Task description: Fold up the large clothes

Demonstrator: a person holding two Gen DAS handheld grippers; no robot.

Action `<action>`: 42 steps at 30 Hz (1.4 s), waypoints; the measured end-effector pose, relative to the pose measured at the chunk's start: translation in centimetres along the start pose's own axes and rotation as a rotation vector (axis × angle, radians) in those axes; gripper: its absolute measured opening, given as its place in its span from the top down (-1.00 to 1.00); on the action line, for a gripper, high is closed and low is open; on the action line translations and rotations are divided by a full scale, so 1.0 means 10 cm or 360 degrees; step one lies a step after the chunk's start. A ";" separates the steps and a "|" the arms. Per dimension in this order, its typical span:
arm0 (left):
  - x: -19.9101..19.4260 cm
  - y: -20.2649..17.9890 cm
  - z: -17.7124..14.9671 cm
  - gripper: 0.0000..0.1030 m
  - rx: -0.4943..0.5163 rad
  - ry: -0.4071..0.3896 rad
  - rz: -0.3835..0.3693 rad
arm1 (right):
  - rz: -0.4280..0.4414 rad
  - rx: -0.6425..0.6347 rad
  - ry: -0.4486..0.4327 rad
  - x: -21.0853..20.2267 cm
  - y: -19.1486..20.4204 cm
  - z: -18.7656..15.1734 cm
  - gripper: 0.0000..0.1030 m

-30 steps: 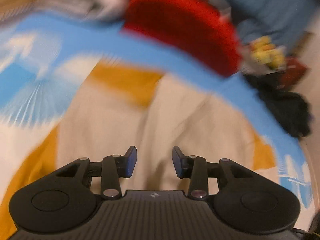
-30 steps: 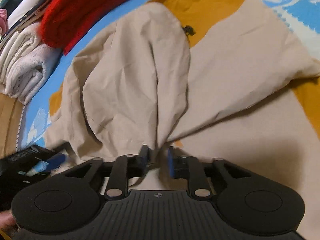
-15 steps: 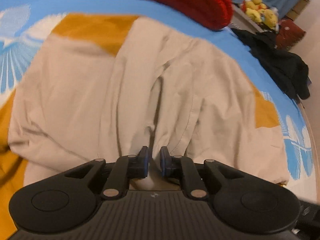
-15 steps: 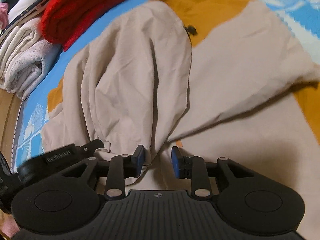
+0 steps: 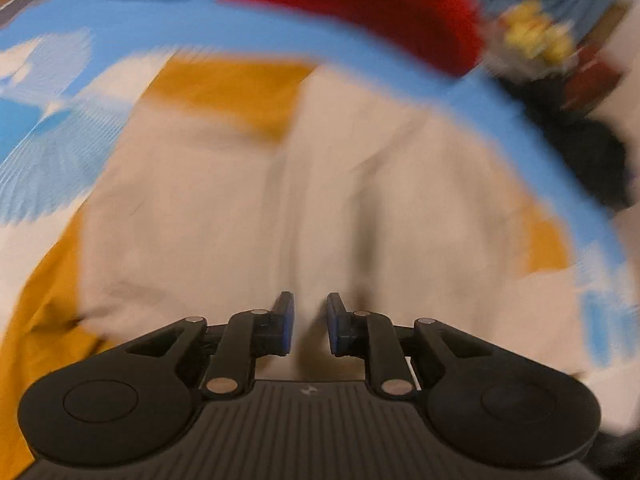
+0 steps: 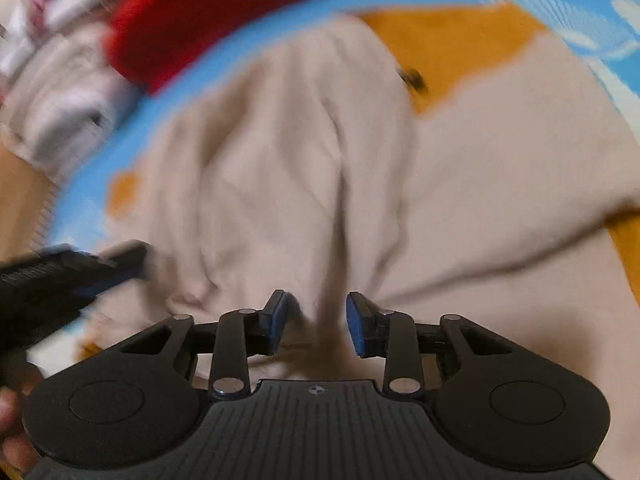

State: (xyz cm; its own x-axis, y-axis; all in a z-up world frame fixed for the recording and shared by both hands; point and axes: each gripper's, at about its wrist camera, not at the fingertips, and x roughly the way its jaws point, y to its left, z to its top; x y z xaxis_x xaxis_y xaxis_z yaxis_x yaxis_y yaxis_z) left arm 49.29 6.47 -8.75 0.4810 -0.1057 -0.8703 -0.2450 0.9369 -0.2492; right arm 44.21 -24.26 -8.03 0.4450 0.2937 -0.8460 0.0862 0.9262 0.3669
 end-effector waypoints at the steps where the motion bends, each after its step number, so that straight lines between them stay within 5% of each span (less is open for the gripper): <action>1: 0.02 0.08 -0.01 0.55 -0.0069 0.0037 -0.0005 | -0.0014 0.0010 0.0013 0.00 -0.02 0.00 0.33; 3: -0.10 0.15 0.03 0.50 -0.0180 0.0038 -0.0053 | -0.0030 0.0010 0.0010 -0.06 0.02 0.03 0.30; 7: -0.60 0.09 0.14 0.47 -0.0121 -0.0131 -0.0108 | -0.0088 -0.0090 -0.0122 -0.35 0.14 0.07 0.30; 16: -1.76 0.22 -0.06 0.20 0.0111 -0.0546 -0.0180 | -0.0095 -0.0248 -0.0807 -1.64 0.20 0.13 0.30; 21: -2.33 0.41 -0.65 0.18 0.0205 -0.0684 -0.0128 | -0.0103 -0.0411 -0.1159 -2.53 0.12 -0.25 0.30; 26: -2.97 0.65 -1.31 0.18 0.0222 -0.0658 -0.0136 | -0.0143 -0.0366 -0.1210 -3.35 -0.21 -0.93 0.30; 34: -3.76 1.11 -2.46 0.31 0.0345 -0.0840 -0.0227 | -0.0251 -0.0279 -0.1278 -4.20 -0.88 -2.05 0.30; 37: -3.85 1.30 -2.67 0.46 0.0136 -0.0824 -0.0352 | -0.0228 -0.0270 -0.1394 -4.23 -1.10 -2.49 0.30; 39: -3.90 1.30 -2.74 0.46 0.0141 -0.0862 -0.0313 | -0.0272 -0.0319 -0.1432 -4.08 -1.20 -2.79 0.30; 41: -3.86 1.30 -2.81 0.46 0.0213 -0.0866 -0.0263 | -0.0327 -0.0251 -0.1292 -3.88 -1.26 -2.84 0.28; 42: -3.78 1.32 -2.84 0.46 0.0242 -0.0840 -0.0244 | -0.0248 -0.0186 -0.1259 -3.86 -1.28 -2.79 0.28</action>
State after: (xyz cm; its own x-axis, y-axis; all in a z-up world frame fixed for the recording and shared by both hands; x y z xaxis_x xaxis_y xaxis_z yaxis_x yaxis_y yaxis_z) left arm 3.94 13.33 8.78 0.8666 -0.0997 -0.4889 -0.0344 0.9656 -0.2579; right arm 1.02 -40.88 9.11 0.9374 -0.0539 -0.3442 0.1250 0.9742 0.1878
